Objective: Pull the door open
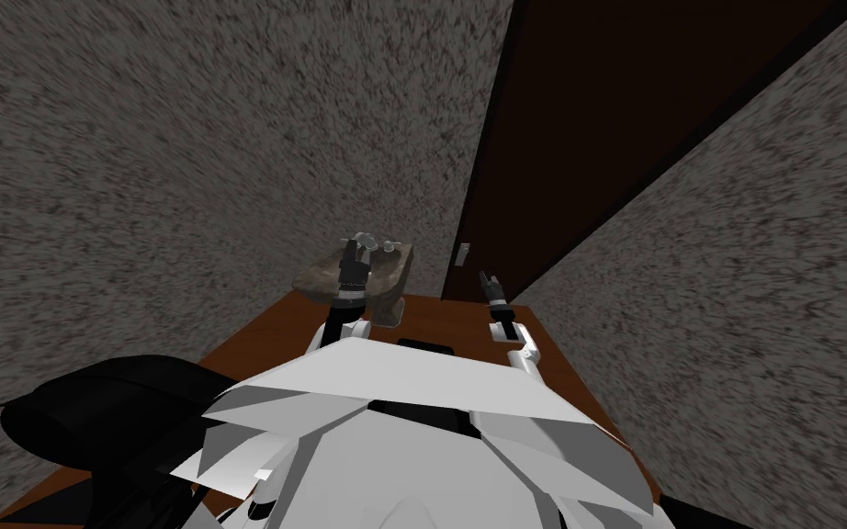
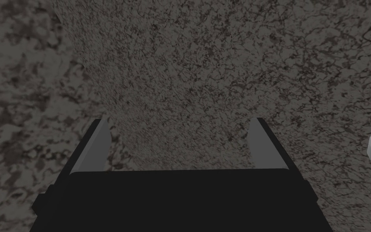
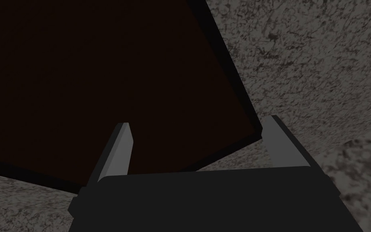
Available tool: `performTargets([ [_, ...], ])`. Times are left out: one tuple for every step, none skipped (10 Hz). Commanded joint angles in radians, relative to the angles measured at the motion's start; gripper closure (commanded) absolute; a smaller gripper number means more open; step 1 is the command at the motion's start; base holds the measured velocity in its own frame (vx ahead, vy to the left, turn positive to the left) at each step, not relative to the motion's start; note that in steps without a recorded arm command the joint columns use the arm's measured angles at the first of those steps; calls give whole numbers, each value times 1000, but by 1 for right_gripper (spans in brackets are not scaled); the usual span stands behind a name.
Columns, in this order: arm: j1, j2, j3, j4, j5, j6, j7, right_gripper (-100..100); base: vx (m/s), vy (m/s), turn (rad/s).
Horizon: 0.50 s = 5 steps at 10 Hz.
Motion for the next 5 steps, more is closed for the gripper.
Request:
performTargets([
  [-20,-6,-7,42,18,-3,26,-100,91,34,-23],
  [-32,-11,-11,67,28,-4,40,-100,98,50,-23],
  [-45,-16,-15,91,39,-4,54,-100,98,56,-24],
  [-58,-21,-20,116,49,-5,67,-100,96,54,-22],
  [-70,-26,-24,140,59,-6,81,-100,91,49,-26],
])
